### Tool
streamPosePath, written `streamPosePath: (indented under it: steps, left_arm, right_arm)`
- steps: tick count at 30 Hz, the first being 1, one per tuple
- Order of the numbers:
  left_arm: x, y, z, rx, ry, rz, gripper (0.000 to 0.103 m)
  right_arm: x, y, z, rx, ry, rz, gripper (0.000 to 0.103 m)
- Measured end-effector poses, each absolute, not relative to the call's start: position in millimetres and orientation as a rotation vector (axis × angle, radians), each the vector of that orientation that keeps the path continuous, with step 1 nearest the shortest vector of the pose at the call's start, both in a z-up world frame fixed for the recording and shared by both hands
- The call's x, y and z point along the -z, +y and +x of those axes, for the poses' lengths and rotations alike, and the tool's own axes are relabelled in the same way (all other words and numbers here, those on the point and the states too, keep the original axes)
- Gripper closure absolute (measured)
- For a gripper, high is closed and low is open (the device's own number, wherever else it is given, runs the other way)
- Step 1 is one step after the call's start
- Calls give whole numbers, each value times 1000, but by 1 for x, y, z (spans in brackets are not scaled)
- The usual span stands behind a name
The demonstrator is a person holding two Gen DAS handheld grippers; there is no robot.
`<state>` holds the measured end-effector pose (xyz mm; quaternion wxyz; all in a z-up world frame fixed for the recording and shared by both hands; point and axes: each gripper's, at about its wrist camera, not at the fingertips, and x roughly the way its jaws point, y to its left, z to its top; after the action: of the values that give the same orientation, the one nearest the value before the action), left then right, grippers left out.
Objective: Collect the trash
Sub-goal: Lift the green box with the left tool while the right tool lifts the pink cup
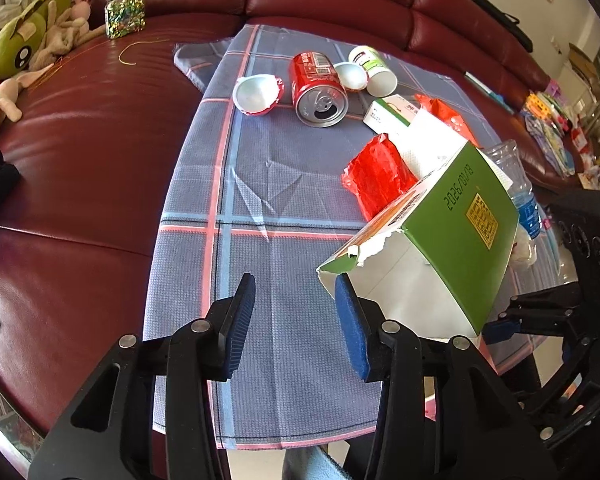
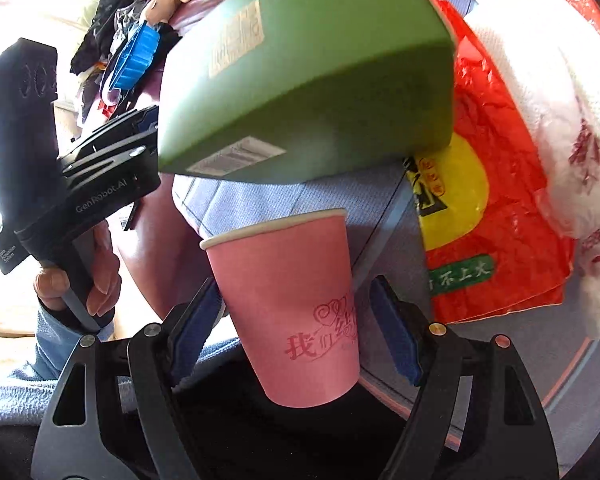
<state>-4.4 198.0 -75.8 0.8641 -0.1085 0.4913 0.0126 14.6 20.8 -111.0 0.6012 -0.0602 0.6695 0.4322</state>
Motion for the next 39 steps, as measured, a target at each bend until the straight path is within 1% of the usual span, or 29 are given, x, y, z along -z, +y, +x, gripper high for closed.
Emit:
streamPosePath:
  steps: [1, 3, 9, 14, 18, 20, 22, 25, 30, 36, 37, 38, 39]
  left_arm:
    - [75, 197, -6, -25, 1029, -225, 60]
    - [73, 194, -8, -28, 1027, -216, 59]
    - [65, 178, -25, 9, 1020, -200, 58]
    - [58, 145, -33, 71, 1020, -126, 58]
    - [62, 121, -22, 94, 1031, -78, 53]
    - [65, 113, -15, 84, 1052, -52, 53]
    - [64, 109, -17, 112, 1066, -54, 52]
    - [60, 109, -26, 128, 1065, -73, 48]
    - [60, 93, -29, 163, 1072, -75, 48]
    - [77, 80, 1, 103, 1083, -114, 48]
    - [79, 79, 5, 97, 1081, -122, 48]
    - [81, 77, 9, 91, 1080, -126, 51]
    - [82, 74, 13, 92, 1081, -125, 68]
  right_arm:
    - [113, 21, 12, -996, 1552, -144, 42]
    - [110, 18, 9, -987, 1524, -142, 43]
    - [85, -20, 21, -895, 1449, -54, 43]
    - [75, -44, 25, -833, 1401, -4, 43]
    - [67, -61, 27, -819, 1369, 43, 42]
    - [64, -67, 28, -808, 1357, 63, 42]
    - [61, -74, 27, -790, 1342, 77, 42]
    - [60, -92, 29, -776, 1327, 111, 42]
    - [63, -104, 34, -740, 1317, 161, 42]
    - [63, -123, 38, -692, 1299, 212, 42]
    - [63, -128, 38, -685, 1295, 224, 42]
    - [63, -134, 39, -678, 1291, 235, 42]
    - [63, -139, 39, -671, 1286, 243, 42]
